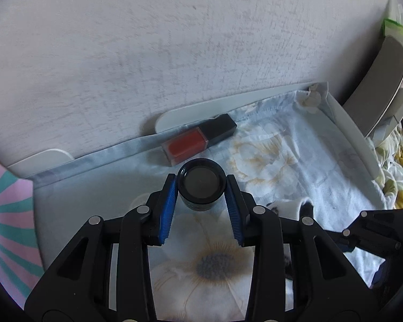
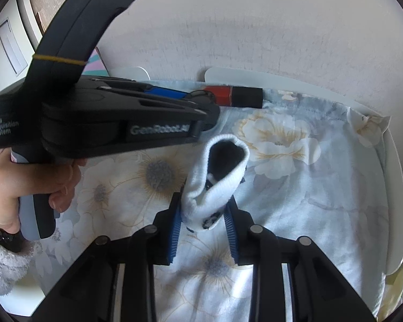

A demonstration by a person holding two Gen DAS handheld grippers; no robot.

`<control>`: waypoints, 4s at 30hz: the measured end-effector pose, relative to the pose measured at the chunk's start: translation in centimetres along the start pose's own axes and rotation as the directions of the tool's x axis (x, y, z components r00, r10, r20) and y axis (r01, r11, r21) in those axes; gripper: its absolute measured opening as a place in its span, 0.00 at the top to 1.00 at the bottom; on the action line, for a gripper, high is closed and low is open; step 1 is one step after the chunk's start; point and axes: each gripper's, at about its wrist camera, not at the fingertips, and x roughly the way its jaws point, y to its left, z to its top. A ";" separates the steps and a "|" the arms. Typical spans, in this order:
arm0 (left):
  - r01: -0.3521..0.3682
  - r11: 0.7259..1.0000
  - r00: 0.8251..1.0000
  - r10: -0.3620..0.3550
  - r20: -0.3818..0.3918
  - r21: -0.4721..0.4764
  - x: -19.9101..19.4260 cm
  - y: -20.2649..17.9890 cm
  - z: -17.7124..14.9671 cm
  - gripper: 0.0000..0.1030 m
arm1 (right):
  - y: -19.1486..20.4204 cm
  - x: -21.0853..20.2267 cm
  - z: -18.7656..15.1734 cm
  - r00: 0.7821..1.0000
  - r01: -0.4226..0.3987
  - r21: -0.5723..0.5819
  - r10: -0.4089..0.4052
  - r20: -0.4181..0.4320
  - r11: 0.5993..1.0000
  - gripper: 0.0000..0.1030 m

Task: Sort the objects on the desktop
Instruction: 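Grasp the black jar with the left tool while the right tool grasps the white panda sock, then carry the black jar and panda sock into the cardboard box and release both, then move both tools back over the table toward the tape roll and lip gloss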

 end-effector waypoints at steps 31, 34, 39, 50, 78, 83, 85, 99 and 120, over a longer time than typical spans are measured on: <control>-0.122 0.970 0.986 0.143 0.088 -0.211 -28.7 11.8 -6.0 0.68 | 14.8 -12.2 15.2 0.984 -0.151 -0.288 0.172 0.052 0.946 0.73; -0.148 0.956 0.982 0.173 0.079 -0.254 -29.6 13.7 -7.3 0.68 | 17.3 -11.0 16.7 0.976 -0.202 -0.310 0.219 0.020 0.929 0.73; -0.180 0.931 0.979 0.200 0.031 -0.317 -29.5 16.7 -9.6 0.68 | 21.8 -7.6 18.1 0.966 -0.258 -0.369 0.249 -0.072 0.893 0.73; -0.245 0.894 0.970 0.228 -0.091 -0.376 -27.3 20.9 -13.5 0.68 | 30.3 -0.1 18.3 0.945 -0.317 -0.473 0.229 -0.236 0.822 0.73; -0.263 0.911 0.965 0.250 -0.082 -0.317 -25.5 20.3 -13.5 0.00 | 30.7 3.7 18.3 0.915 -0.359 -0.382 0.241 -0.322 0.851 0.00; -0.250 0.919 0.967 0.251 -0.035 -0.304 -25.7 19.6 -13.5 0.00 | 30.1 2.5 18.5 0.943 -0.309 -0.399 0.225 -0.243 0.864 0.00; -0.243 0.921 0.969 0.244 -0.034 -0.304 -25.6 19.6 -13.2 0.00 | 29.4 2.0 18.6 0.946 -0.310 -0.372 0.246 -0.208 0.875 0.00; -0.190 0.942 0.978 0.207 0.033 -0.278 -26.4 16.8 -11.6 0.00 | 22.6 -1.1 18.7 0.940 -0.339 -0.159 0.329 -0.089 0.927 0.00; -0.150 0.976 0.988 0.153 0.007 -0.156 -16.9 2.6 -6.8 0.00 | 3.0 -9.3 13.0 0.994 0.078 -0.018 -0.076 0.076 0.997 0.00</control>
